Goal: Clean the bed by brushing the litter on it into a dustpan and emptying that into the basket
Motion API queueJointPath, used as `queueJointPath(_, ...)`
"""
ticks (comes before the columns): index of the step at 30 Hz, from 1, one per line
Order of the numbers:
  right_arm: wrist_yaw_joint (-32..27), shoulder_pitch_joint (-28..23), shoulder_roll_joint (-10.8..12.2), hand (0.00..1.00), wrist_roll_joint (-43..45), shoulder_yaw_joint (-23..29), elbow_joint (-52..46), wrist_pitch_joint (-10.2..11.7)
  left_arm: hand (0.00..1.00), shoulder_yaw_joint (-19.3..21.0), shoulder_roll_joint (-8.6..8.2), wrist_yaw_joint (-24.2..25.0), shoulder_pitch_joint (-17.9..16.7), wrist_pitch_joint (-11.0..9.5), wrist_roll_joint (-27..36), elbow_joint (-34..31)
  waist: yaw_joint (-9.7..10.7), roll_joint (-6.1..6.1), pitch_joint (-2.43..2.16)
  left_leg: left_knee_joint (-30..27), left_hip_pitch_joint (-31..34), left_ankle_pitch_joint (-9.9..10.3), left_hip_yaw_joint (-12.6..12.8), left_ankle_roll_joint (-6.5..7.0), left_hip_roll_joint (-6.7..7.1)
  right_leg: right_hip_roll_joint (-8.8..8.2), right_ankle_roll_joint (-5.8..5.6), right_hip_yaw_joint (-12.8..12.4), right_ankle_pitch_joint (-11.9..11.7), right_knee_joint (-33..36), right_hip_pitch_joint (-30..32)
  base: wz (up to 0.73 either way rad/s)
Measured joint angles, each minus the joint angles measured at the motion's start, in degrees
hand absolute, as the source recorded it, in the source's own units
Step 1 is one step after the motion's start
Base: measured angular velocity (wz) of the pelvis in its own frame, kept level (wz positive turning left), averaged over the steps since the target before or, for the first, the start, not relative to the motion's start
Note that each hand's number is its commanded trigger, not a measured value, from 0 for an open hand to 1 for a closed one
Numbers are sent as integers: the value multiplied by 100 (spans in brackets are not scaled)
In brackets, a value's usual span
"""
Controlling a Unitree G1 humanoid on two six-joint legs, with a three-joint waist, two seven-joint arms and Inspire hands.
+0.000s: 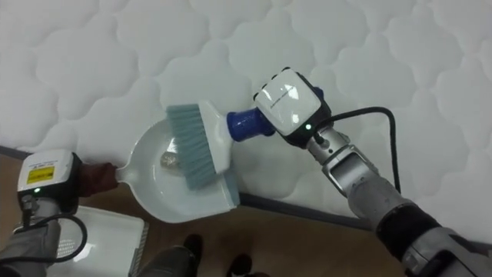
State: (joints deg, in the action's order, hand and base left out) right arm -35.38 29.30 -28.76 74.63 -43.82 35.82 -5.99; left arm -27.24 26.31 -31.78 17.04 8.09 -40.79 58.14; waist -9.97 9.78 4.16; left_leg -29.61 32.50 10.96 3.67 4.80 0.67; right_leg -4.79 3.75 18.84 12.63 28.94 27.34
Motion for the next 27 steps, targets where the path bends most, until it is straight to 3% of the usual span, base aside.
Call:
queueJointPath(11,-142,114,-120,100,-177,13,715,17,100,4,7,-199,98,15,-278,-26,-31,-22,15,0,79,0,-8,0,15,-14,0,-20,4,68,114,0)
queueJointPath(18,-516,117,-206,100,-530,412,1324,3,100,33,12,-306,102,39,-394,-28,-38,-38,17,5,6,0,9,1,12,-10,0,-34,3,55,38,0)
queueJointPath(19,-569,110,-208,100,-676,460,1418,3,100,26,13,-307,103,57,-391,-27,-1,-74,38,5,-33,-1,-4,1,12,-8,0,-9,3,23,-21,5)
queueJointPath(20,-610,109,-208,94,-748,474,1473,4,100,23,13,-307,103,63,-392,-26,11,-93,46,11,-58,-1,-11,1,12,-4,-2,-1,2,-2,-56,4)
queueJointPath(22,-798,40,-213,53,-972,572,1732,15,100,15,15,-308,105,66,-393,-5,35,-154,63,66,-188,-1,-8,2,22,-10,-7,2,-1,-35,-172,0)
queueJointPath(24,-880,-51,-230,47,-1012,754,1895,28,100,22,57,-313,109,68,-392,-5,33,-189,52,94,-244,-1,-2,1,23,-7,-8,-2,0,-53,-217,0)
queueJointPath(25,-938,-102,-259,37,-1096,855,1991,35,100,41,79,-328,116,70,-395,-5,58,-235,47,103,-269,-2,-23,-1,24,0,-8,25,0,-94,-273,6)
queueJointPath(27,-974,-251,-301,0,-1208,1095,2045,44,100,45,106,-374,113,75,-413,-5,102,-295,33,156,-351,-8,-69,-8,43,-3,-9,72,-1,-142,-375,12)
